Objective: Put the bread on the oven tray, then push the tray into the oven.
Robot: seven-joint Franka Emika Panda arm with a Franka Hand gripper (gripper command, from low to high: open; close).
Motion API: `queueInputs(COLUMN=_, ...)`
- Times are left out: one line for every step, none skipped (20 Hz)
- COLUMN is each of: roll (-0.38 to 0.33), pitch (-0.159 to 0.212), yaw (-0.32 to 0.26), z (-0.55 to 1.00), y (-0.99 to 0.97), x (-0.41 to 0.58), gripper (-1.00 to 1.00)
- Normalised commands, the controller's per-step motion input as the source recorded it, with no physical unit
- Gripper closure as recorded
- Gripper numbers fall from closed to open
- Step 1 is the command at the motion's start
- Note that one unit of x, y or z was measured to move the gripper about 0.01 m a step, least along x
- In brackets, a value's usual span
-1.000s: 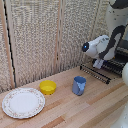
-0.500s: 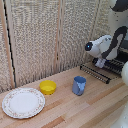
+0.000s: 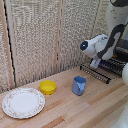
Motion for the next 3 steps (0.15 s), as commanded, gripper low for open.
queueInputs(roll=0.038, pitch=0.000, yaw=-0.186, z=0.39, y=0.00, x=0.231, gripper=-1.00)
queueInputs(roll=0.049, pitch=0.001, yaw=-0.196, z=0.31, y=0.00, x=0.271, gripper=-1.00)
queueInputs(roll=0.057, pitch=0.027, yaw=-0.165, z=0.19, y=0.00, x=0.240, gripper=-1.00)
